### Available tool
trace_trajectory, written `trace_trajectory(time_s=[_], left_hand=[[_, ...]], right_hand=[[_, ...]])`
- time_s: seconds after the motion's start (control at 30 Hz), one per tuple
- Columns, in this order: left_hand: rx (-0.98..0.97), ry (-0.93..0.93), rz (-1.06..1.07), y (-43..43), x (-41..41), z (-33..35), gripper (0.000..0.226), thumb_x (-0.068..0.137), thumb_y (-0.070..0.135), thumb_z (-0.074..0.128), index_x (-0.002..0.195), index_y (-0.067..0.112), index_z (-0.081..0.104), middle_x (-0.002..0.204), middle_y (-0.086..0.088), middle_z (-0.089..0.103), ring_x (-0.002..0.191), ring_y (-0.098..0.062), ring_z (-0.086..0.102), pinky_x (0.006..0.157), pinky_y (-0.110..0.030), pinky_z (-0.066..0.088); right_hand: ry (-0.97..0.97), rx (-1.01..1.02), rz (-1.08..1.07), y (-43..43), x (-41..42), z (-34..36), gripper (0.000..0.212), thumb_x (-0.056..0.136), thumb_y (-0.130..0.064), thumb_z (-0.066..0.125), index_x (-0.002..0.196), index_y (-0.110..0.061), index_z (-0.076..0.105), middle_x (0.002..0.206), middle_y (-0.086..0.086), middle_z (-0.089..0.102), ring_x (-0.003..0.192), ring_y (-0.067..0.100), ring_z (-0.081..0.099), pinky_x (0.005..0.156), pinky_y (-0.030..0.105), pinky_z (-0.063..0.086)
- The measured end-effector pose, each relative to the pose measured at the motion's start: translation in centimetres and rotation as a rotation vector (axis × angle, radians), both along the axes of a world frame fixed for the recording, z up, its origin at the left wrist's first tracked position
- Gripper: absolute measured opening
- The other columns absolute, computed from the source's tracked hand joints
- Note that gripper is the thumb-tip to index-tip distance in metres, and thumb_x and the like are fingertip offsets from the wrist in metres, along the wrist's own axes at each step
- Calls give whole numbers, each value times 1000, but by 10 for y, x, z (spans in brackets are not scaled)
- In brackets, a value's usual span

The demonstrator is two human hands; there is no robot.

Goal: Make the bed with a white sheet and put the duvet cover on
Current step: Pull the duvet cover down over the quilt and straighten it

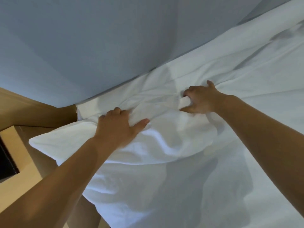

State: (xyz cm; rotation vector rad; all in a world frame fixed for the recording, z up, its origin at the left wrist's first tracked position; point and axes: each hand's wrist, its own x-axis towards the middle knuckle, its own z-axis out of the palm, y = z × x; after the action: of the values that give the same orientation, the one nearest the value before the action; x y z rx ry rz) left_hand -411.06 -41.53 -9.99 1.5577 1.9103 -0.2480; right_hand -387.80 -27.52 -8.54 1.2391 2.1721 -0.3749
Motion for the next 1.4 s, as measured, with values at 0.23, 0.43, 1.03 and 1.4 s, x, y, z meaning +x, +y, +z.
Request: trace_trajectory(time_s=[0.23, 0.43, 1.03, 1.4], left_hand=[[53, -493, 161, 3, -20, 65, 58, 52, 78, 60, 73, 25, 67, 62, 9, 66, 58, -6, 62, 47, -15, 43], [-373, -959, 445, 7, -88, 64, 68, 37, 56, 90, 94, 21, 76, 91, 4, 75, 87, -15, 70, 79, -26, 53], [232, -337, -36, 165, 176, 5, 54, 90, 53, 48, 130, 17, 50, 123, -3, 58, 105, -22, 55, 77, -27, 38], [21, -659, 173, 208, 233, 30, 30, 82, 45, 64, 82, 16, 69, 74, -3, 69, 66, -19, 65, 58, -24, 47]], right_hand=[[439, 363, -214, -24, -3, 59, 64, 64, -79, 53, 56, -17, 42, 49, -7, 42, 52, 12, 47, 51, 28, 31], [581, 544, -131, -5, -55, 63, 66, 60, -85, 52, 53, -22, 35, 48, -8, 46, 53, 13, 52, 54, 28, 25], [332, 442, -284, 56, 126, 4, 41, 88, -18, 46, 129, -21, 48, 131, -3, 46, 129, 17, 33, 108, 42, 14], [-18, 257, -147, 126, 201, 13, 85, 85, -25, 59, 150, -26, 4, 158, 2, 6, 146, 25, -2, 112, 55, 2]])
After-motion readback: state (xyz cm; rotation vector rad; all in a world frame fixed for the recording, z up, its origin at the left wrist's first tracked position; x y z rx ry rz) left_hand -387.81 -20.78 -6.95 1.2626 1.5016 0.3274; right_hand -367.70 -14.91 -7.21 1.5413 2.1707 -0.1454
